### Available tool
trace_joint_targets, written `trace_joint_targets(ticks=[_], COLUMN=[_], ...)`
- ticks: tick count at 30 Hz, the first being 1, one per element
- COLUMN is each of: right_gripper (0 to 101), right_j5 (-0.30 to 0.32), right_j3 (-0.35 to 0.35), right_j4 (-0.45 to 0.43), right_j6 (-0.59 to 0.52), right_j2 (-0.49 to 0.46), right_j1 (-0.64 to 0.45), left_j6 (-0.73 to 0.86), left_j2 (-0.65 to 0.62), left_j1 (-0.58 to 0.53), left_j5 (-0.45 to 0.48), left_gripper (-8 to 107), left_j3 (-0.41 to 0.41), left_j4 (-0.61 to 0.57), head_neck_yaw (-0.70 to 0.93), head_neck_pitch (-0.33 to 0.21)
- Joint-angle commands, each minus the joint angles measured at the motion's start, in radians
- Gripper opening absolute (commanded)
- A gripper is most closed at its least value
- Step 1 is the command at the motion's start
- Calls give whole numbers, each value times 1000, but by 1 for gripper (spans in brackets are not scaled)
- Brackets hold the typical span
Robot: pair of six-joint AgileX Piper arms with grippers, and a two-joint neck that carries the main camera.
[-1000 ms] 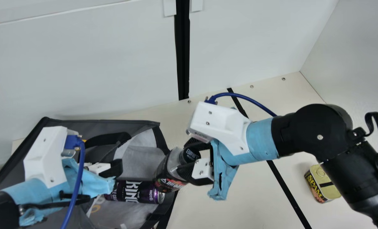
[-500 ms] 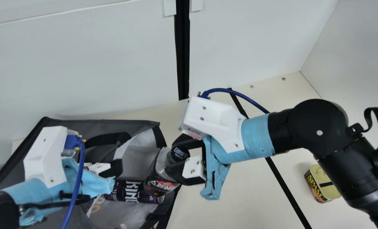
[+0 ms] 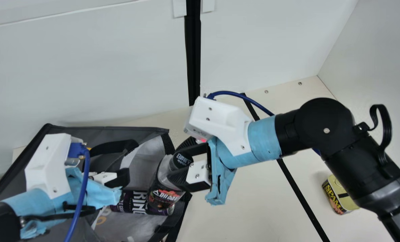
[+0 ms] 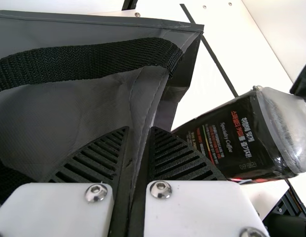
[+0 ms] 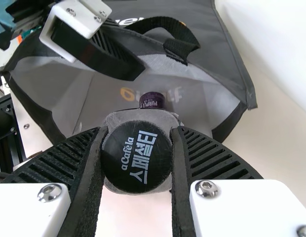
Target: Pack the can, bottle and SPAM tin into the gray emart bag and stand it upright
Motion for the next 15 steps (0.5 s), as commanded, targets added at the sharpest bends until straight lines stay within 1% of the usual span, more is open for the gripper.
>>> trace_joint_targets(ticks=[1, 12, 15], right_gripper=[0, 0, 0], right_j5=[2, 2, -17], right_j3=[-3, -9, 7], right_j4=[13, 80, 93], right_j6=[-9, -58, -68], right_j2=[7, 54, 64], right_j1=[-3, -33, -27], left_j6=[0, 0, 0], left_j2=[0, 0, 0], left_j1=[0, 0, 0], left_j5=[0, 0, 0], left_gripper=[-8, -8, -8], left_j3=[0, 0, 0], left_j4=[0, 0, 0], head_neck_yaw=[-1, -1, -1], head_neck_pitch=[-23, -23, -23])
